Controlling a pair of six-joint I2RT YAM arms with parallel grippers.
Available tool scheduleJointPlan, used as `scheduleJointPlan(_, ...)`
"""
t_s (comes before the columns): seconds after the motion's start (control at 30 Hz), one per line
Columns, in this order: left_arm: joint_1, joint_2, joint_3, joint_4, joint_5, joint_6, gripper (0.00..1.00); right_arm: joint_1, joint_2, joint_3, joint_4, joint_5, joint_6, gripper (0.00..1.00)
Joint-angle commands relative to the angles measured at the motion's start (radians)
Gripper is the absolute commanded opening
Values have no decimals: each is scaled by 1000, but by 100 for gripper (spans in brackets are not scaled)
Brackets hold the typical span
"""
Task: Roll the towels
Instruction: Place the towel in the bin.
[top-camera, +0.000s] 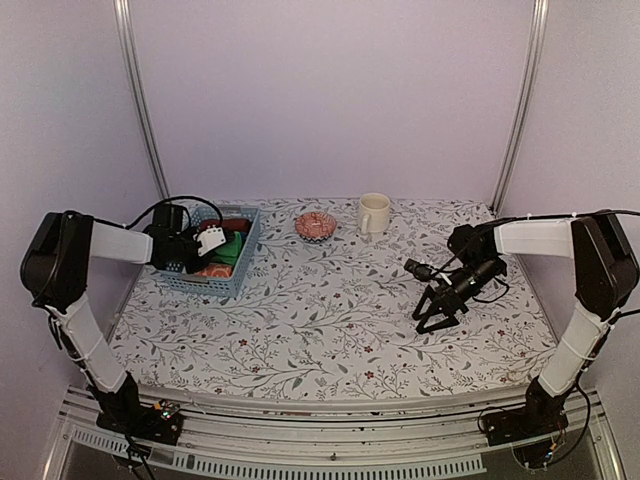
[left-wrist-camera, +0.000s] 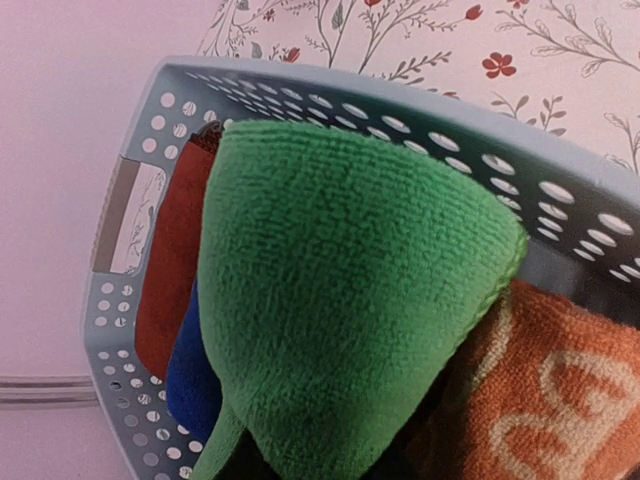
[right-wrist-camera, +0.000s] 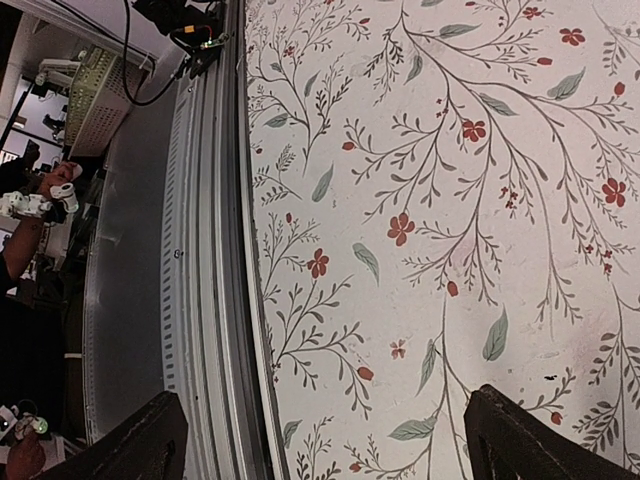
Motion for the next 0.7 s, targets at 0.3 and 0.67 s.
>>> scheduleJointPlan(0.3, -17, 16, 38, -97, -25, -31, 37, 2, 16, -9, -24, -15, -31, 99)
scheduleJointPlan(0.67, -31, 6, 154, -280, -8, -39, 49, 1, 33, -4, -39, -19, -43, 99)
